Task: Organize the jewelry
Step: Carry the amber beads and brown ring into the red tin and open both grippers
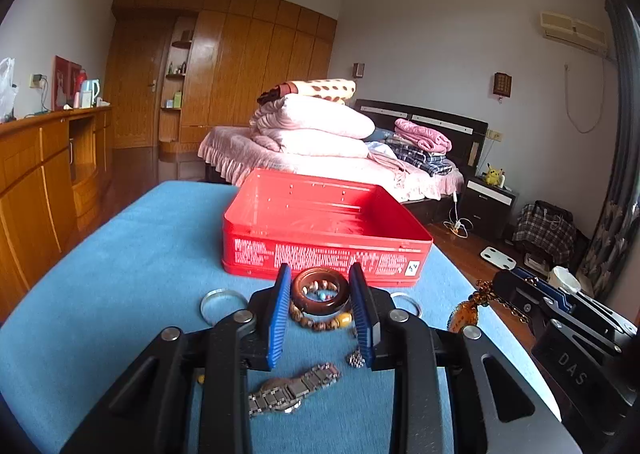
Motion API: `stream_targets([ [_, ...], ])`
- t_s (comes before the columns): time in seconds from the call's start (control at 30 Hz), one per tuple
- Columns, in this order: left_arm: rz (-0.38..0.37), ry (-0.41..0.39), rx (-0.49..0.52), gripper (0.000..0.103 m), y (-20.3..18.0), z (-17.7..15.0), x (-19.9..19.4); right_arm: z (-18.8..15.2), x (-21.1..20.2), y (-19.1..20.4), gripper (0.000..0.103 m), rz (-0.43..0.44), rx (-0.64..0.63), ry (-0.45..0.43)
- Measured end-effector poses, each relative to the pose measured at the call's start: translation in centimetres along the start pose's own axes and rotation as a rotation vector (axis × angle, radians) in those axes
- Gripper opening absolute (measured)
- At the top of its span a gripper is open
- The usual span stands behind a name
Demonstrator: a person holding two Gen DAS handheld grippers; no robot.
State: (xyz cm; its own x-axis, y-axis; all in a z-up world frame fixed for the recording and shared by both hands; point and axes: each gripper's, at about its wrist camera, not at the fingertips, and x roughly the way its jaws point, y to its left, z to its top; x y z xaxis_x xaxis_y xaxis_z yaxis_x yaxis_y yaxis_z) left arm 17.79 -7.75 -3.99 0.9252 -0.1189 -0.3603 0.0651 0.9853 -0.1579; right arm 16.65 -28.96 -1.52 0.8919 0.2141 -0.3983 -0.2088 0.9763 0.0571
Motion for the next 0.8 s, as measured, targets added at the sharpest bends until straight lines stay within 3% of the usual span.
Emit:
stream_targets([
  [0.47, 0.026, -0.097, 0.012, 0.029, 0.7, 7.2, 4.2, 7.5, 4.2, 0.6, 0.017, 0.043, -0.019, -0.123],
  [0.8, 0.063, -0.086, 0.004, 0.029, 1.8, 10.6, 10.8, 11.9, 11.2, -0.4, 0.017, 0.043, -0.002, -0.138],
])
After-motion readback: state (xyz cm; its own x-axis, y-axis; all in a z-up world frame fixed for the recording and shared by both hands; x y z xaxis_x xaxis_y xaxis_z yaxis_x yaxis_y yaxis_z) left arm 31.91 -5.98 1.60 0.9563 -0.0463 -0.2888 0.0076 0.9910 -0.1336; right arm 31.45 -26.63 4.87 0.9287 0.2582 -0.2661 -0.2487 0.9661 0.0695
